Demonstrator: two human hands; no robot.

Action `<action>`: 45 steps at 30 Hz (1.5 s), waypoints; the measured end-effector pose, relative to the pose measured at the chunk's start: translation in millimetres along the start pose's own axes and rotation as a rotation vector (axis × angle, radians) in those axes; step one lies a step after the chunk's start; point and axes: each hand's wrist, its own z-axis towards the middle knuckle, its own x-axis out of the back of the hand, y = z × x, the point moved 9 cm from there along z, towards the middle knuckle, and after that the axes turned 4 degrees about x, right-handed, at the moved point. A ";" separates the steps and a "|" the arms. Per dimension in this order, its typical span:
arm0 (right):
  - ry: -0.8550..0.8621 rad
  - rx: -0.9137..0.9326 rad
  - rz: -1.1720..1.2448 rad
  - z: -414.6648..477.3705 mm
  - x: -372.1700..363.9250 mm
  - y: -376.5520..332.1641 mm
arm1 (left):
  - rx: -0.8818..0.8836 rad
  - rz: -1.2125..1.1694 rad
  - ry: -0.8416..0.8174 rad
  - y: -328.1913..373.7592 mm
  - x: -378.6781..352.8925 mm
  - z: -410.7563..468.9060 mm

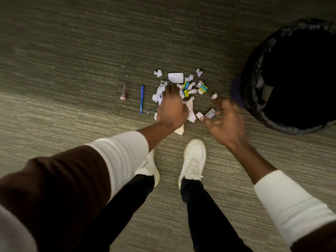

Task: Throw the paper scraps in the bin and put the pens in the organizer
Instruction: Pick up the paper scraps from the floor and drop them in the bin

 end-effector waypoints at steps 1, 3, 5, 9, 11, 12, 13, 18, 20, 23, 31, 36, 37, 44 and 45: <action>-0.068 0.005 -0.051 7.1 -17.9 1.5 | 0.030 0.044 -0.023 -21.2 -5.0 6.1; -0.155 0.056 -0.140 23.4 -48.4 4.7 | 0.073 0.132 -0.086 -58.7 -16.6 18.6; -0.221 0.073 -0.243 43.0 -74.5 14.4 | 0.103 0.207 -0.148 -89.3 -29.0 34.4; -0.343 0.027 -0.457 88.9 -120.9 43.8 | 0.089 0.287 -0.194 -121.9 -50.2 76.5; -0.322 0.054 -0.488 110.8 -134.6 49.5 | 0.042 0.307 -0.183 -125.7 -59.7 99.1; -0.292 0.075 -0.484 121.3 -138.4 49.9 | 0.017 0.319 -0.173 -126.1 -63.9 110.0; -0.258 0.095 -0.477 132.2 -141.2 49.5 | -0.006 0.324 -0.163 -126.1 -67.6 120.8; -0.154 0.125 -0.513 190.3 -152.6 45.2 | -0.034 0.264 -0.144 -130.2 -79.8 171.7; -0.137 0.151 -0.519 205.8 -157.7 44.6 | -0.028 0.238 -0.164 -131.3 -85.2 188.3; -0.161 0.199 -0.544 215.1 -171.7 44.8 | -0.114 0.233 -0.213 -127.0 -95.5 199.7; -0.275 0.330 -0.603 170.0 -193.2 45.0 | -0.221 0.445 -0.069 -112.4 -105.5 181.5; -0.340 0.305 -0.625 139.7 -202.1 42.9 | -0.171 0.433 -0.005 -114.9 -109.6 162.5; -0.353 0.299 -0.642 136.0 -204.1 43.0 | -0.160 0.408 0.004 -116.0 -108.6 159.3; -0.336 0.299 -0.762 130.6 -214.9 45.2 | -0.175 0.468 -0.009 -123.0 -106.9 147.9; -0.313 0.314 -0.762 132.3 -214.7 44.6 | -0.175 0.451 -0.018 -123.4 -107.3 148.4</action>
